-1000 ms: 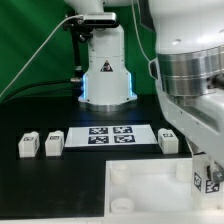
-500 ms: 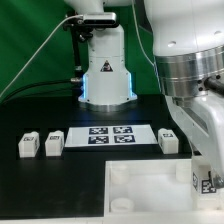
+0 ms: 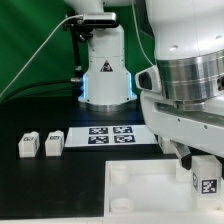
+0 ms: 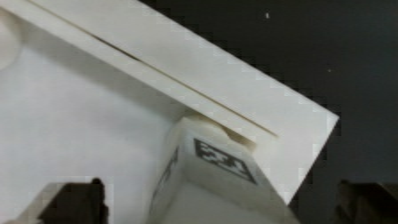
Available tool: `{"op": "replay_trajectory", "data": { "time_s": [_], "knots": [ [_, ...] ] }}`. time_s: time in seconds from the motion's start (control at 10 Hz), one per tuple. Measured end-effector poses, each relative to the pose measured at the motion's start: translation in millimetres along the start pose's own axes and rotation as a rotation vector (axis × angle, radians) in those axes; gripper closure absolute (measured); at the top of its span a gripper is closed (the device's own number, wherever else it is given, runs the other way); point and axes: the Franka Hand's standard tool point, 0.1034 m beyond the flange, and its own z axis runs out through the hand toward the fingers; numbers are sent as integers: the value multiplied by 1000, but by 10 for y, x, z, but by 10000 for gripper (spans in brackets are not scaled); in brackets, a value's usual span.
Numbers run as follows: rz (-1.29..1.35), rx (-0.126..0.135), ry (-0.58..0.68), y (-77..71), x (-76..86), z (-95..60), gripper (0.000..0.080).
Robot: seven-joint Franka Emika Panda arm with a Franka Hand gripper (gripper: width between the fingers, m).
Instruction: Assemble one leg
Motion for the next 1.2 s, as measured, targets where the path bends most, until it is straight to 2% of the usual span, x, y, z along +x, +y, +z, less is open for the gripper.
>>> {"op": "replay_trajectory", "data": {
  "time_s": [0.1, 0.3, 0.4, 0.5, 0.7, 0.8, 0.9, 1.0, 1.2],
  "knots": [
    [-121, 0, 0, 3, 6, -1, 151],
    [-571, -31, 22, 31, 68, -17, 151],
    [-729, -36, 23, 38, 80, -19, 151],
    [-760, -38, 24, 41, 86, -20, 151],
    [-692, -38, 25, 41, 87, -20, 178],
    [-630, -36, 26, 38, 82, -19, 362],
    [-519, -32, 26, 33, 73, -18, 362],
    [-432, -28, 24, 29, 67, -16, 508],
    [-174, -21, 24, 17, 79, -23, 508]
  ]
}}
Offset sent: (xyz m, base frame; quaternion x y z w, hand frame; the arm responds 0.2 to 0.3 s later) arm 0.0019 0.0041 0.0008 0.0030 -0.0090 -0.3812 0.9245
